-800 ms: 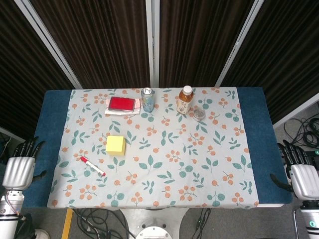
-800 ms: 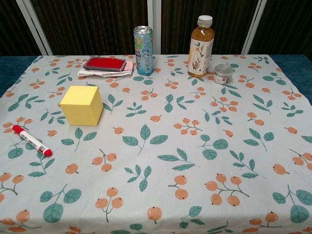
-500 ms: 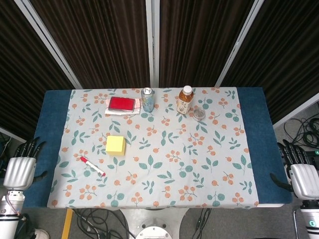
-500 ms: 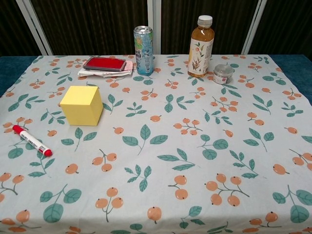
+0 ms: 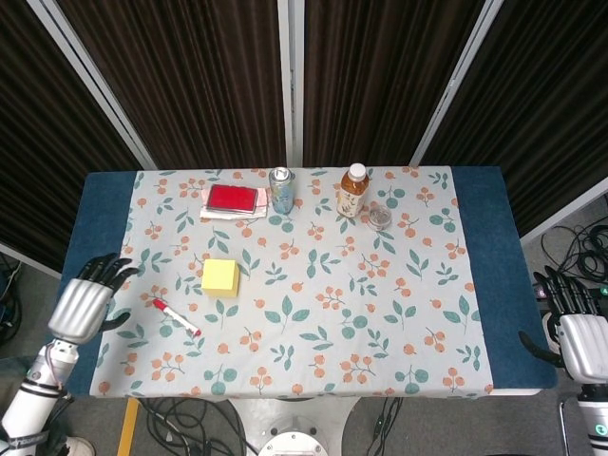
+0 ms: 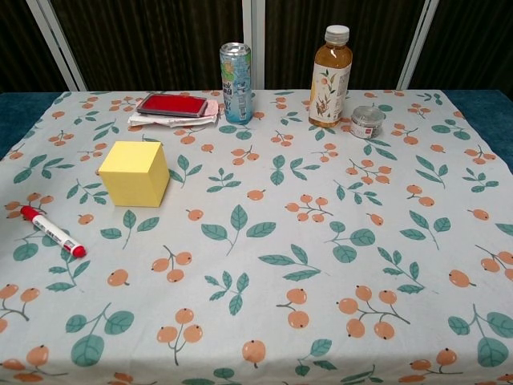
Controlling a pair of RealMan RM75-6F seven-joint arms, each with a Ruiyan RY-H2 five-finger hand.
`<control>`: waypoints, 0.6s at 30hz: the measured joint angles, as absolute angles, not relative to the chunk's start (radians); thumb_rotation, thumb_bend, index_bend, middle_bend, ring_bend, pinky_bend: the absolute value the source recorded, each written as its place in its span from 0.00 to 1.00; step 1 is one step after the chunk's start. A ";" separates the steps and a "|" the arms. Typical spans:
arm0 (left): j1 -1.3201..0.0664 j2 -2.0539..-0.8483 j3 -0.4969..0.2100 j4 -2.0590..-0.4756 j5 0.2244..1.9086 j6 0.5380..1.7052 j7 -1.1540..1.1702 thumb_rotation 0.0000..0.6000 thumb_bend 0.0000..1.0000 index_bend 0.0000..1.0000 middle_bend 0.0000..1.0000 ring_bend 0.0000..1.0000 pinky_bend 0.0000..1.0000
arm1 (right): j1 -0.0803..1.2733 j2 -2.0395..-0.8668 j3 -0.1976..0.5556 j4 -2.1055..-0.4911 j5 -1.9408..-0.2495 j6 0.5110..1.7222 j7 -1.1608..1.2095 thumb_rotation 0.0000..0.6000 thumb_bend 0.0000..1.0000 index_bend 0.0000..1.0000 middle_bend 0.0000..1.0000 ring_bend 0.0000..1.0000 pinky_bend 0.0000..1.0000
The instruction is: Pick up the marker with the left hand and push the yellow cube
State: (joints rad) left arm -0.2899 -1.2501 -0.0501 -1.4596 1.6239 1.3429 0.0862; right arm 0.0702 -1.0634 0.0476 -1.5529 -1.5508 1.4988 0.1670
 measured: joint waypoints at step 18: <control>-0.456 -1.443 0.018 -1.218 1.659 1.084 0.108 1.00 0.24 0.50 0.49 0.27 0.31 | 0.068 -1.062 0.046 -1.553 -1.540 1.490 0.165 1.00 0.15 0.00 0.00 0.00 0.00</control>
State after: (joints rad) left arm -0.4565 -1.4427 0.0178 -1.2177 1.6595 1.0837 0.1075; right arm 0.0677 -1.0617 0.0458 -1.5529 -1.5405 1.4898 0.1654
